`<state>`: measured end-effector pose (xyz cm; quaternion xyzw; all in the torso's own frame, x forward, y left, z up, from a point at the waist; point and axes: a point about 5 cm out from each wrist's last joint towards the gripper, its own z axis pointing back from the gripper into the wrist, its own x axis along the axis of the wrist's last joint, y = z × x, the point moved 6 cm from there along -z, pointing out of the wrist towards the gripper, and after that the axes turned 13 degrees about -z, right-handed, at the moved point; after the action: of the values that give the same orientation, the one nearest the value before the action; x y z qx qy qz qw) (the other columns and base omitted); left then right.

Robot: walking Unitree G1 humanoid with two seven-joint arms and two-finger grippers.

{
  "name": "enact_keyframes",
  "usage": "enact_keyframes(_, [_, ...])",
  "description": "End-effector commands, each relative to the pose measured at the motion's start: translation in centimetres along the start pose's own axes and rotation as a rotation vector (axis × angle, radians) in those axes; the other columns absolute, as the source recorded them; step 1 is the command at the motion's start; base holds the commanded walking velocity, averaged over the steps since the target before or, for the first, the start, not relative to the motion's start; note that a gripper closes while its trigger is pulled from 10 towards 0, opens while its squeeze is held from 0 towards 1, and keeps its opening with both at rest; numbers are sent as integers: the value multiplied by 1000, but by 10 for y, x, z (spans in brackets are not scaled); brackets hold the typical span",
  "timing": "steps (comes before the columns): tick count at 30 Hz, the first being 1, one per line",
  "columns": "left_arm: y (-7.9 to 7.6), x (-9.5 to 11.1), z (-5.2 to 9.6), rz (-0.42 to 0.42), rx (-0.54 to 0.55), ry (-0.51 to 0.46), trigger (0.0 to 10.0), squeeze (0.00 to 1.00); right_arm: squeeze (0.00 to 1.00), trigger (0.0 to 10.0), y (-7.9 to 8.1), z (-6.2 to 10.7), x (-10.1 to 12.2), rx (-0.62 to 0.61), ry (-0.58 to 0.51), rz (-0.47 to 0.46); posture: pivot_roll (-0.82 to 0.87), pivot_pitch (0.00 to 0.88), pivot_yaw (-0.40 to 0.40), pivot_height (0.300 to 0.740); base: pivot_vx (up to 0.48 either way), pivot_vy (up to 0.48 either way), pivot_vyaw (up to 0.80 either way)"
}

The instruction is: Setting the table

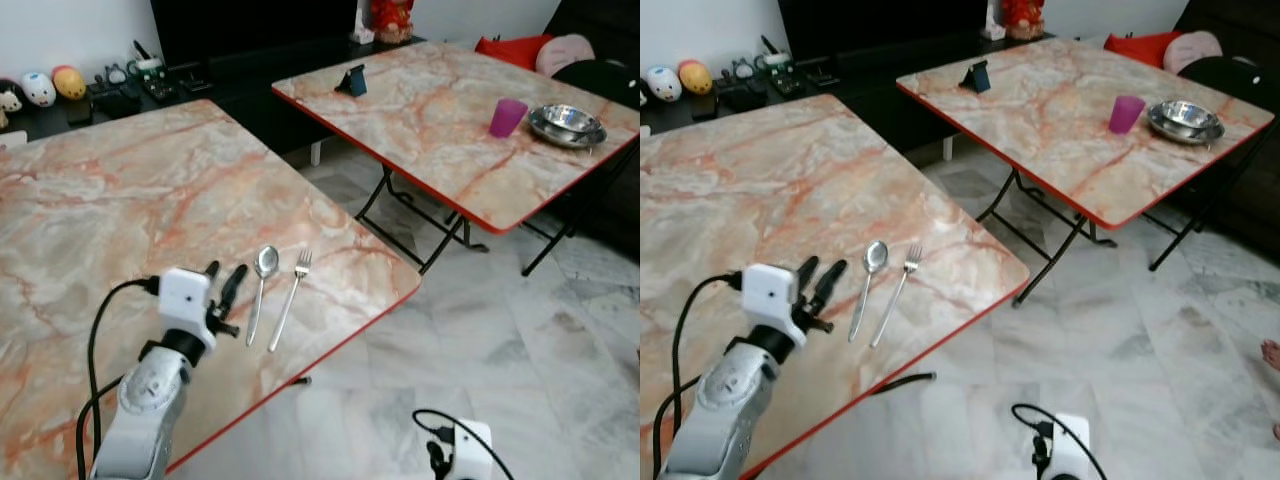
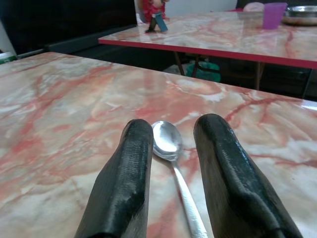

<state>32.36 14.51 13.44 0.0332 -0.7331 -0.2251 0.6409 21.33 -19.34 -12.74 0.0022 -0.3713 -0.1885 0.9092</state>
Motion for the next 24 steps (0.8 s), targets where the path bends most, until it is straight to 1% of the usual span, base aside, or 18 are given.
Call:
enact_keyframes(1, [3, -2, -2, -33, 10, 21, 10000, 0, 0, 10000, -1, 0, 0, -5, 7, 3, 83, 0, -34, 740, 0, 0, 0])
enact_keyframes(3, [4, -3, -8, -43, 19, 31, 10000, 0, 0, 10000, 1, 0, -1, 0, 8, 6, 78, 0, -31, 740, 0, 0, 0])
enact_keyframes(4, [2, -3, -11, -71, 7, 47, 10000, 0, 0, 10000, 3, -1, 0, 3, 8, 6, 78, 0, -31, 740, 0, 0, 0])
enact_keyframes(5, [0, -2, -13, -81, -2, 51, 10000, 0, 0, 10000, 3, -1, 0, 4, 5, 5, 78, 0, -31, 740, 0, 0, 0])
enact_keyframes(8, [-1, -1, -14, -78, -2, 56, 10000, 0, 0, 10000, 1, -1, 3, -8, -7, -16, 73, 0, -24, 740, 0, 0, 0])
enact_keyframes(11, [7, -4, -14, -63, 45, 61, 10000, 0, 0, 10000, -4, -1, 3, -25, -7, -27, 66, 0, -22, 740, 0, 0, 0])
enact_keyframes(13, [8, -3, -14, -57, 49, 48, 10000, 0, 0, 10000, -6, 0, 2, -32, -2, -32, 67, 0, -22, 740, 0, 0, 0])
enact_keyframes(16, [13, -2, -14, -45, 69, 34, 10000, 0, 0, 10000, -11, 1, -1, -50, 4, -57, 70, 0, -23, 740, 0, 0, -623])
enact_keyframes(20, [16, -5, -13, -11, 95, 38, 10000, 0, 0, 10000, -13, 1, -4, -49, 18, -43, 70, 0, -23, 740, 0, 0, -608])
enact_keyframes(24, [18, -6, -13, 5, 105, 45, 10000, 0, 0, 10000, -14, 1, -4, -51, 21, -45, 68, 0, -23, 740, 0, 0, -591])
